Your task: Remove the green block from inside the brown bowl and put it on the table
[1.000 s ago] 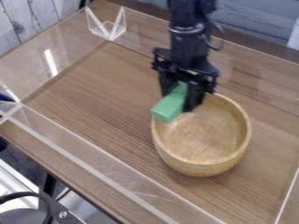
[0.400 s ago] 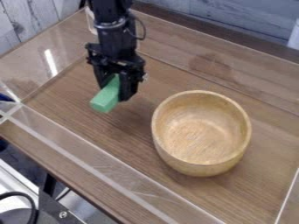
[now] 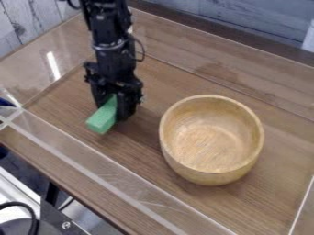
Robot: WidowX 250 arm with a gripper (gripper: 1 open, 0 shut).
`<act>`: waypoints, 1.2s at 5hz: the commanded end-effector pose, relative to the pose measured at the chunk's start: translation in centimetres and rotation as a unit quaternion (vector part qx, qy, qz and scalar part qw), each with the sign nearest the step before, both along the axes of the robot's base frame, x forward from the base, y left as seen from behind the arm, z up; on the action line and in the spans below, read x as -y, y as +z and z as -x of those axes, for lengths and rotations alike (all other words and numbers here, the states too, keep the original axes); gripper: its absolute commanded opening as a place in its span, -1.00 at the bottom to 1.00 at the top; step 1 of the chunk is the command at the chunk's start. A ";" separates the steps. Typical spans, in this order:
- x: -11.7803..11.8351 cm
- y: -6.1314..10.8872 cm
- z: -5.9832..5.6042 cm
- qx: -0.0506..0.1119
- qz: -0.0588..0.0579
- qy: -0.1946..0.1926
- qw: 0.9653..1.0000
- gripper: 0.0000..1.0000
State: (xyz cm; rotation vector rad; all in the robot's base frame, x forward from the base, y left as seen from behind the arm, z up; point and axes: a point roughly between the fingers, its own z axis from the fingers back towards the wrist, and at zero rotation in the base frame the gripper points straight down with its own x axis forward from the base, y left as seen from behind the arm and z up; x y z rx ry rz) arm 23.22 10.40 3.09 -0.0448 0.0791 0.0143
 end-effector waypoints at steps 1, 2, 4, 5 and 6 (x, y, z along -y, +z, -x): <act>-0.7 0.5 -0.3 0.018 -0.011 0.005 1.000 -1.00; -0.7 0.6 -0.3 0.018 -0.009 0.007 1.000 -1.00; -0.5 1.0 -0.3 0.018 -0.005 0.011 1.000 -1.00; -0.4 1.3 -0.3 0.018 -0.003 0.013 1.000 -1.00; -0.3 1.6 -0.4 0.019 0.000 0.015 1.000 -1.00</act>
